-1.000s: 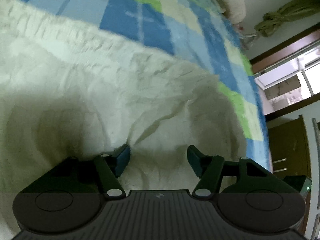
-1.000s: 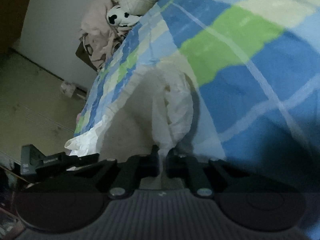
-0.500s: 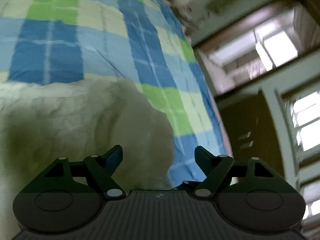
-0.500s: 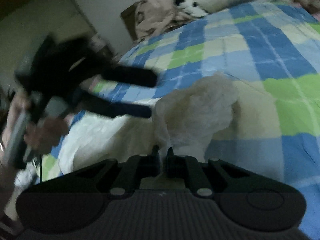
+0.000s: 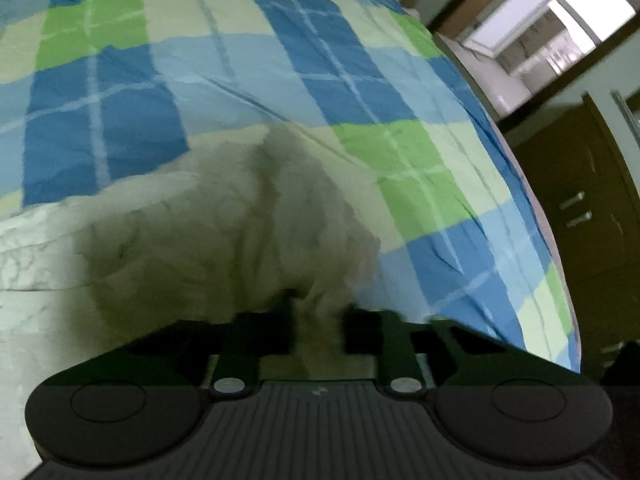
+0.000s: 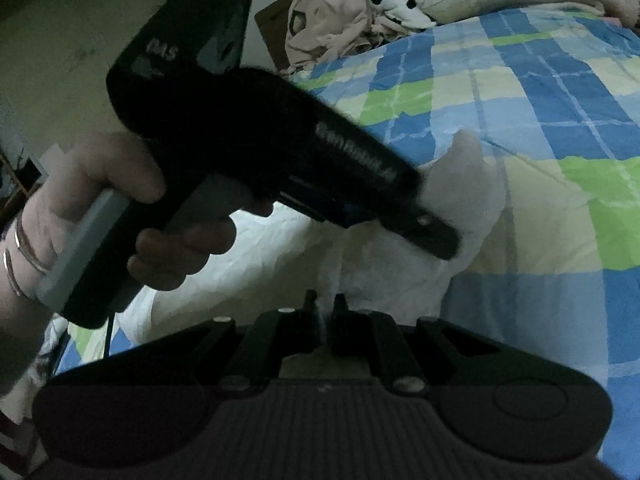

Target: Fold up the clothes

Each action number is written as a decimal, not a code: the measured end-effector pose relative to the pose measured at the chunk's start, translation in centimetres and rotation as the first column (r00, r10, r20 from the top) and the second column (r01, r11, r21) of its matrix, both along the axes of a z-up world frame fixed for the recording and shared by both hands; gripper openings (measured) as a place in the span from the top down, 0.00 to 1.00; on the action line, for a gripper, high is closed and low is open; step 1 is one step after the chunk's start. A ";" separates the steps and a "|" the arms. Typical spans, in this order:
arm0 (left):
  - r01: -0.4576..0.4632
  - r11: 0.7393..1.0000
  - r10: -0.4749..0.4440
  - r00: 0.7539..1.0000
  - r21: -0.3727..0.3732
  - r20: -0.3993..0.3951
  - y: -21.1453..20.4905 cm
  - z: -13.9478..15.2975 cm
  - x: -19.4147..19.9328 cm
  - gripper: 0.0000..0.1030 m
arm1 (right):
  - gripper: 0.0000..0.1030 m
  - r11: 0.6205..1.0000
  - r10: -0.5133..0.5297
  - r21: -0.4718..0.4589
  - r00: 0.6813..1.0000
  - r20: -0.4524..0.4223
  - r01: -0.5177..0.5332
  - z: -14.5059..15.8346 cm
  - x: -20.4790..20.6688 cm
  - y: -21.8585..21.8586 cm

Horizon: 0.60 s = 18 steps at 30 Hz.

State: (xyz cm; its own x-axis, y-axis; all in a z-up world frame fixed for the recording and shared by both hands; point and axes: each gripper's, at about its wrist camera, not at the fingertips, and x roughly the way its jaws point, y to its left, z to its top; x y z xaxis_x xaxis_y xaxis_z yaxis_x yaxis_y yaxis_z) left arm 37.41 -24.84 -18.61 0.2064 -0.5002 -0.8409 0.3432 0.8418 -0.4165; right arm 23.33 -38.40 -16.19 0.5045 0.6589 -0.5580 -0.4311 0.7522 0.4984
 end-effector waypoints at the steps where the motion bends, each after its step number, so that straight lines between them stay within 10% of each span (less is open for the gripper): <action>1: -0.015 1.000 0.015 1.000 -0.018 0.000 0.6 0.2 0.1 0.89 | 0.91 1.000 -0.004 0.009 1.000 -0.001 0.004 0.1 0.1 0.1; 18: -0.178 0.939 0.204 0.977 -0.294 0.062 14.8 5.1 -1.6 0.92 | 0.91 0.986 0.033 0.163 0.998 0.052 -0.041 3.9 0.7 7.0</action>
State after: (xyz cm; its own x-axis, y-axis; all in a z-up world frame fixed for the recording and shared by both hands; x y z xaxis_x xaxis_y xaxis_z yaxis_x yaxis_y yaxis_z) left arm 35.79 -10.03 -13.46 0.3898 -0.6597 -0.6425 0.2351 0.7459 -0.6232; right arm 24.07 -31.42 -12.29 0.5021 0.7580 -0.4162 -0.4836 0.6451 0.5916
